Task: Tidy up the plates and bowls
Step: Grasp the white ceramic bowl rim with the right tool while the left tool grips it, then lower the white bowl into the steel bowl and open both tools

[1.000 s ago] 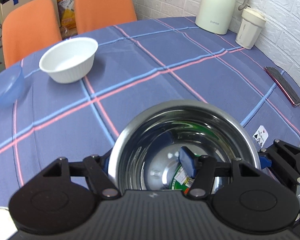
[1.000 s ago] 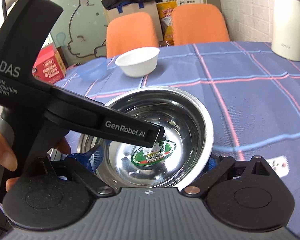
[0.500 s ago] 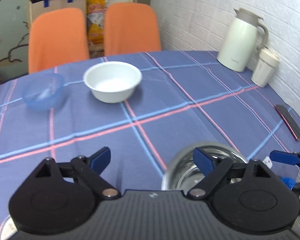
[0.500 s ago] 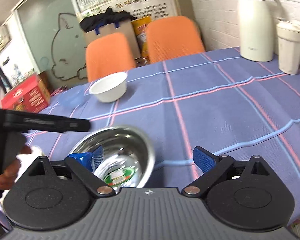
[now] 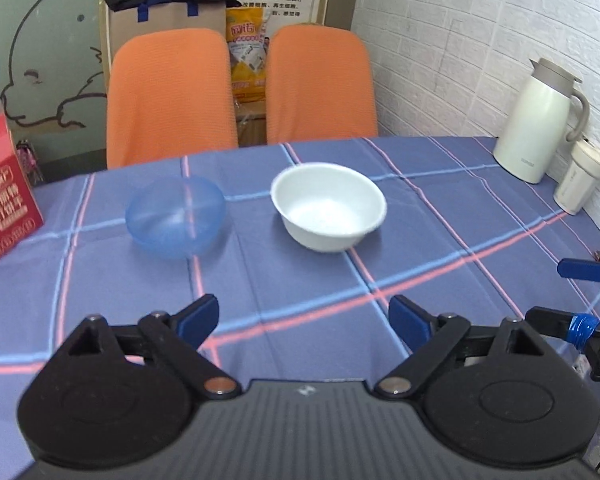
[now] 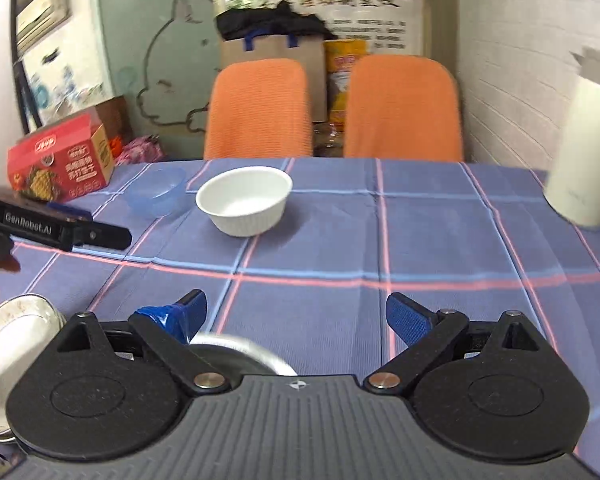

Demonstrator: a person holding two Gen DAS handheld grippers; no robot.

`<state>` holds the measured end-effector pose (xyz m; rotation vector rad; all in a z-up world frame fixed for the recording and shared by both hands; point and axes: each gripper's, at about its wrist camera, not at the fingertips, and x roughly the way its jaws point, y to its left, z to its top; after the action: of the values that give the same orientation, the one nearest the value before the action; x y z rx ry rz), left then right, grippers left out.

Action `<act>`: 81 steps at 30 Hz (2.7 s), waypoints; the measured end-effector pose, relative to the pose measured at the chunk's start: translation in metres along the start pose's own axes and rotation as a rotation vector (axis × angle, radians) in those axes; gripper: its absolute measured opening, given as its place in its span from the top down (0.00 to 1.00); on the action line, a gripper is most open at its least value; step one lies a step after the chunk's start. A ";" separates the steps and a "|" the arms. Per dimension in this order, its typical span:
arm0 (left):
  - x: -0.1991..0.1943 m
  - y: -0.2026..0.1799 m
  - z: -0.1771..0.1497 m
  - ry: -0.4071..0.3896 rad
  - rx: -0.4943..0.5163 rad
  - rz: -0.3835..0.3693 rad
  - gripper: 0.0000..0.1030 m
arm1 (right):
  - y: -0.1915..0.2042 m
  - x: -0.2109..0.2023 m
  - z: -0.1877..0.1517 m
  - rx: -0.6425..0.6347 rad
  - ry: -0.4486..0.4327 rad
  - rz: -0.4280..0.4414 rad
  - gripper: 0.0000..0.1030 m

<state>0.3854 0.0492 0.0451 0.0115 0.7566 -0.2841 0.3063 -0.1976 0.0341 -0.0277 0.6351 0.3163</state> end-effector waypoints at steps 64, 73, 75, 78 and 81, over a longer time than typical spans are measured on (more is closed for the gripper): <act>0.027 -0.082 0.030 0.092 0.061 -0.191 0.51 | 0.081 0.009 0.007 -0.387 0.045 0.167 0.22; -0.010 -0.134 -0.049 0.134 0.115 -0.243 0.49 | 0.079 -0.042 -0.047 -0.350 0.095 0.123 0.20; -0.008 -0.137 -0.058 0.142 0.120 -0.236 0.48 | 0.078 -0.039 -0.053 -0.341 0.102 0.121 0.20; -0.001 -0.138 -0.064 0.147 0.123 -0.240 0.43 | 0.077 -0.034 -0.058 -0.337 0.108 0.110 0.21; 0.003 -0.137 -0.064 0.128 0.141 -0.206 0.33 | 0.073 -0.035 -0.060 -0.344 0.105 0.099 0.21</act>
<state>0.3089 -0.0757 0.0095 0.0858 0.8650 -0.5363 0.2234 -0.1457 0.0114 -0.3448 0.6815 0.5197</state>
